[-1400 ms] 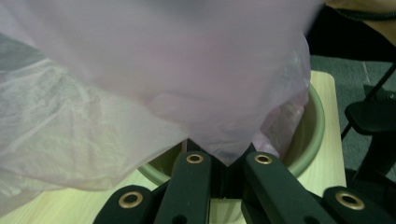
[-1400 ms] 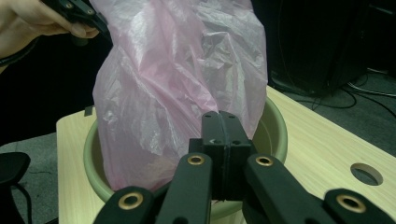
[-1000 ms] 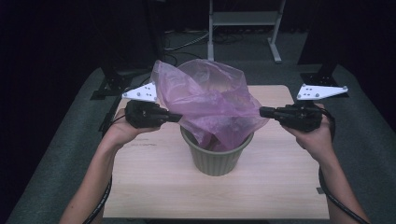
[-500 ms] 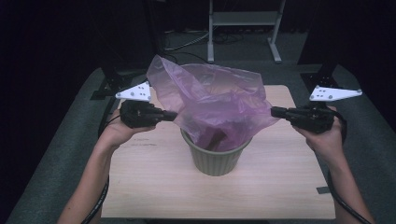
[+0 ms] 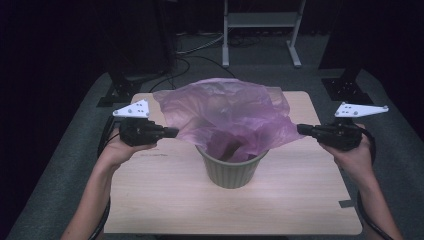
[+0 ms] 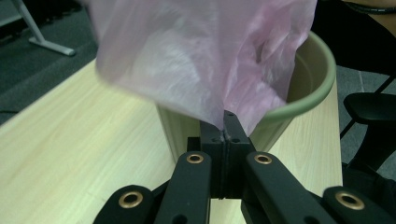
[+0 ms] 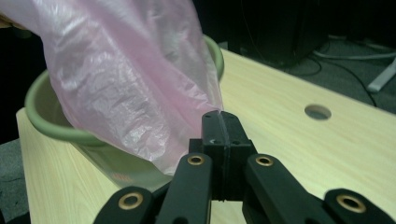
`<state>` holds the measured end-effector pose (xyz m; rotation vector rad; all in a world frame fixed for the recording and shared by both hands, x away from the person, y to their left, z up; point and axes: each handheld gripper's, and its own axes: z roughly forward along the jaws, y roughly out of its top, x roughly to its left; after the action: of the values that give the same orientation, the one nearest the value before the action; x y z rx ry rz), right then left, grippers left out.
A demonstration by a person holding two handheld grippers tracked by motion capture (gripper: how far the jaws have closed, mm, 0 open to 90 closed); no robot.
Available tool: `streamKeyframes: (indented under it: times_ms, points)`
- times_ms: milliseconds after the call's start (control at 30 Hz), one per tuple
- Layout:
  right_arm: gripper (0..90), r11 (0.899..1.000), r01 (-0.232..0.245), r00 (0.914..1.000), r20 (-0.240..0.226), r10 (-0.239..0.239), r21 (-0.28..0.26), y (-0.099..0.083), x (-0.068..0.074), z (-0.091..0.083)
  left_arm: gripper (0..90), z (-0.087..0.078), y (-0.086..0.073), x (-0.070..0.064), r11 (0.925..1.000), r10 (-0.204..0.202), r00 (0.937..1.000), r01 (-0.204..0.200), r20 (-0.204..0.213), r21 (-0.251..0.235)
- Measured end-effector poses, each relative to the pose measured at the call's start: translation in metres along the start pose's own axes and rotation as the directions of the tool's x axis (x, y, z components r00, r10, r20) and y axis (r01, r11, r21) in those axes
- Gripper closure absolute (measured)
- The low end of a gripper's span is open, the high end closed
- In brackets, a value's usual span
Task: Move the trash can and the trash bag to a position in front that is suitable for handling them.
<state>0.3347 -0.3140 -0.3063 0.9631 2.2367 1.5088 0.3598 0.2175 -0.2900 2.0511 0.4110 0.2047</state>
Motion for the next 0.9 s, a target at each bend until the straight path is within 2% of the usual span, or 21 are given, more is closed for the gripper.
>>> streamKeyframes:
  times_ms: [333, 500, 567, 667, 767, 900]
  points:
    - [90.0, 0.997, -0.058, 0.9982, -0.012, 0.058, 0.047, -0.028, -0.011, 0.016, 90.0, 0.015, -0.037, 0.010, 0.9972, -0.073, 0.9969, 0.073, 0.028, -0.015]
    - [90.0, 0.996, -0.071, 0.9971, -0.024, 0.072, 0.059, -0.035, -0.013, 0.023, 90.0, 0.024, -0.044, 0.012, 0.9955, -0.092, 0.9947, 0.093, 0.047, -0.019]
    - [90.0, 0.996, -0.072, 0.9968, -0.029, 0.074, 0.059, -0.037, -0.013, 0.026, 89.9, 0.027, -0.045, 0.012, 0.9960, -0.088, 0.9949, 0.089, 0.049, -0.013]
    - [88.7, 0.996, -0.075, 0.9962, -0.040, 0.077, 0.052, -0.037, -0.013, 0.023, 82.2, 0.025, -0.043, 0.012, 0.9964, -0.085, 0.9957, 0.085, 0.038, 0.002]
    - [79.2, 0.996, -0.078, 0.9956, -0.048, 0.080, 0.041, -0.035, -0.014, 0.015, 74.9, 0.018, -0.041, 0.012, 0.9964, -0.083, 0.9962, 0.084, 0.026, -0.010]
    - [72.9, 0.997, -0.071, 0.9965, -0.041, 0.073, 0.029, -0.030, -0.014, 0.003, 67.4, 0.008, -0.037, 0.011, 0.9970, -0.075, 0.9971, 0.075, 0.008, -0.018]
